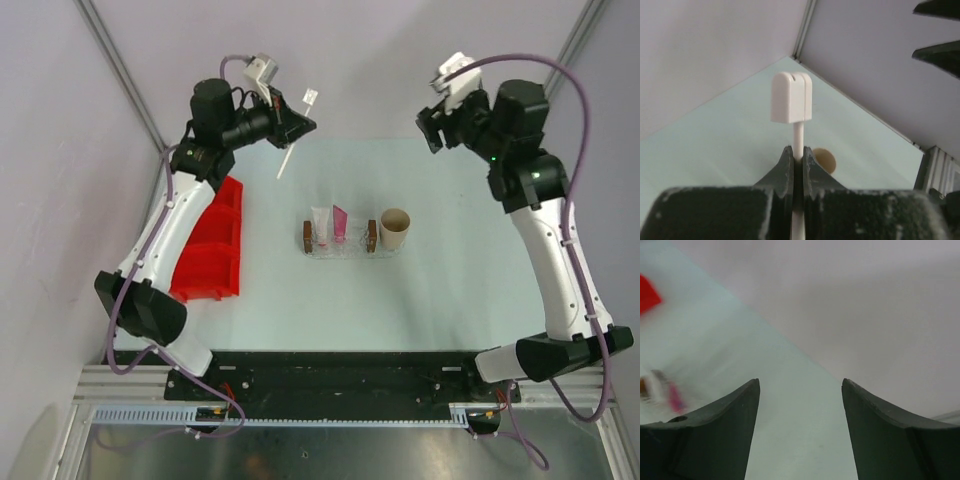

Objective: Prepare toiletry sets of a toothbrush and toothpaste on the tray

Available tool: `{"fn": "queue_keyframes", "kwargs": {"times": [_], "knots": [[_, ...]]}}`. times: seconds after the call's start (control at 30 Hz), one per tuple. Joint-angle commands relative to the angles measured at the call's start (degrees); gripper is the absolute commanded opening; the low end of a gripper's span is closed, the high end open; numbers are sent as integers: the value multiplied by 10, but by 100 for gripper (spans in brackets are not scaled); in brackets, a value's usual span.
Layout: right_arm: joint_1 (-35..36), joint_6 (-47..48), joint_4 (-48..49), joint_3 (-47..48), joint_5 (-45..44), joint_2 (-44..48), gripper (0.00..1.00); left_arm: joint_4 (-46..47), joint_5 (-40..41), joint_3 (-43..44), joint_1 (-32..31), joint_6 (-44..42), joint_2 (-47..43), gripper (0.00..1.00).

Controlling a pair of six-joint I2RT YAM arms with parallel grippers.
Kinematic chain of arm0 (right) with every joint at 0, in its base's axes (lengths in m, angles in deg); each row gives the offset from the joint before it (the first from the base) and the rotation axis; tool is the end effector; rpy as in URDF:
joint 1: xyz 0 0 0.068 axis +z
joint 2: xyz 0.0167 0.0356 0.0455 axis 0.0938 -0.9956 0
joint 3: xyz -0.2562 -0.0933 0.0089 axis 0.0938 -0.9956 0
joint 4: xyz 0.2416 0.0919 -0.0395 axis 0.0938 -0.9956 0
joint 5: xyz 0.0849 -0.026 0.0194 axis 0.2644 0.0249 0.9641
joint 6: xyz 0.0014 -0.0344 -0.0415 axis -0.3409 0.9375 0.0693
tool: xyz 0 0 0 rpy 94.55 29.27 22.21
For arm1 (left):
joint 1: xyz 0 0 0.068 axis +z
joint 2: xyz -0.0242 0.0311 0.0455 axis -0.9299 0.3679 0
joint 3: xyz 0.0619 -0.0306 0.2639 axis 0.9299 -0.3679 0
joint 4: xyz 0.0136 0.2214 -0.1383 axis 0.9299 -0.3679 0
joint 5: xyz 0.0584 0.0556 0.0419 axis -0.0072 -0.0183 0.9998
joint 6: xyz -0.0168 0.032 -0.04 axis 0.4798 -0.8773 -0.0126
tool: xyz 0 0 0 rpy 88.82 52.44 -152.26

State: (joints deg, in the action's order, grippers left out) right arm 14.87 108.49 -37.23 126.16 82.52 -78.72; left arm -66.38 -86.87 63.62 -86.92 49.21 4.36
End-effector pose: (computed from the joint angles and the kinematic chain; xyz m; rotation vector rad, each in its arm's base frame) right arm 0.2644 0.1026 0.5209 -0.8327 1.4371 -0.0573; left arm 0.3376 -0.1353 0.4769 0.6074 1.6288 -0.9127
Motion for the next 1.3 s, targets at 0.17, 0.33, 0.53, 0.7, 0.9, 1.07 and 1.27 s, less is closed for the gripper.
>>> {"fn": "queue_keyframes", "kwargs": {"times": [0.17, 0.33, 0.53, 0.7, 0.9, 1.07, 1.27], "knots": [[-97, -371, 144, -144, 500, 61, 69, 279, -110, -152, -21, 168, -81, 0], [-87, -561, 358, -211, 547, 51, 69, 302, -122, -177, -47, 156, -101, 0], [-56, -625, 460, -213, 533, 31, 69, 302, -90, -207, -71, 133, -120, 0], [-27, -595, 439, -192, 500, 17, 68, 293, -78, -218, -83, 118, -122, 0], [10, -547, 382, -155, 461, -5, 67, 276, -71, -216, -99, 94, -126, 0], [18, -536, 374, -140, 443, -15, 66, 272, -66, -223, -102, 85, -137, 0], [29, -534, 378, -136, 433, -24, 63, 268, -64, -234, -107, 76, -149, 0]]}}
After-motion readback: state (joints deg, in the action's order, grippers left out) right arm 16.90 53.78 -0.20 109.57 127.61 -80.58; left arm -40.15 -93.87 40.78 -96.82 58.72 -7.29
